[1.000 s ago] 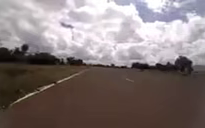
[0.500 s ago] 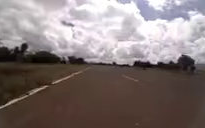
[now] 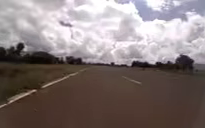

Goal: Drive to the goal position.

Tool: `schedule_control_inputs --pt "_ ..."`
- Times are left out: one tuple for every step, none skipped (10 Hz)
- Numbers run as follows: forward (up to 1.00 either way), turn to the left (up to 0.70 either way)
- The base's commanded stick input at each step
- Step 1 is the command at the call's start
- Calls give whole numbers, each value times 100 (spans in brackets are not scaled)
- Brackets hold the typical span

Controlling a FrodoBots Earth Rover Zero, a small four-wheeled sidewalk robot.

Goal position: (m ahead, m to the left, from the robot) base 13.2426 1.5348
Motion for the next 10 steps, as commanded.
schedule_control_inputs --pt "100 0" --pt "100 0" --pt "100 0" --pt "100 0" --pt "100 0" --pt "100 0" --pt "100 0" --pt "100 0" --pt "100 0" --pt "100 0"
